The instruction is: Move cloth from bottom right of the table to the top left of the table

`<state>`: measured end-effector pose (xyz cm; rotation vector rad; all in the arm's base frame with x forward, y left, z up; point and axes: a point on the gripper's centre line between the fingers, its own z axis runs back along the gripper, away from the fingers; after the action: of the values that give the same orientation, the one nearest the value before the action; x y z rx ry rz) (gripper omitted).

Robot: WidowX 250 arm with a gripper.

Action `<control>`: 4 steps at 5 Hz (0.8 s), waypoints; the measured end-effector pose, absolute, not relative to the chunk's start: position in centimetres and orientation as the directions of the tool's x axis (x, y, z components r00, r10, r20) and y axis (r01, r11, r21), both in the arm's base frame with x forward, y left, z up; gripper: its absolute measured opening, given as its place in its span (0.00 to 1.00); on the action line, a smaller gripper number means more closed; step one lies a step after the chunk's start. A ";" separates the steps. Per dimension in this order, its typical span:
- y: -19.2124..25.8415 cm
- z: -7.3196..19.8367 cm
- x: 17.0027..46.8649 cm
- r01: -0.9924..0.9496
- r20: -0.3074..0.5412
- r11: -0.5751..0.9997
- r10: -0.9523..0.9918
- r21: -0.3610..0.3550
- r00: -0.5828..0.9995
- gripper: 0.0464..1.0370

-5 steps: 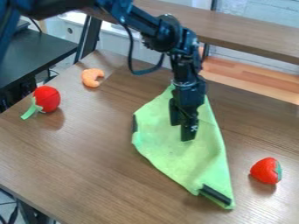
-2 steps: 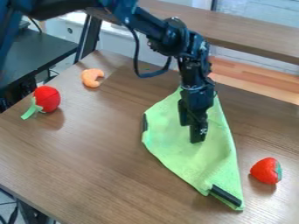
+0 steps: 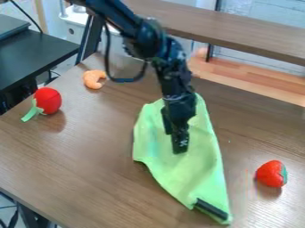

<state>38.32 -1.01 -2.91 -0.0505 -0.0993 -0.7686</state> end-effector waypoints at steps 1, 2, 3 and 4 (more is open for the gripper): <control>1.8 -3.0 36.9 0.675 0.112 0.738 -0.672 0.011 0.732 0.96; 4.7 -3.1 35.5 0.653 0.111 0.757 -0.651 0.027 0.751 0.96; 7.4 -3.2 34.1 0.633 0.096 0.773 -0.634 0.044 0.767 0.96; 10.2 -3.1 32.4 0.614 0.071 0.788 -0.615 0.039 0.785 0.96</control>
<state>32.37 10.18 -3.14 0.0140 -0.0809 -0.6629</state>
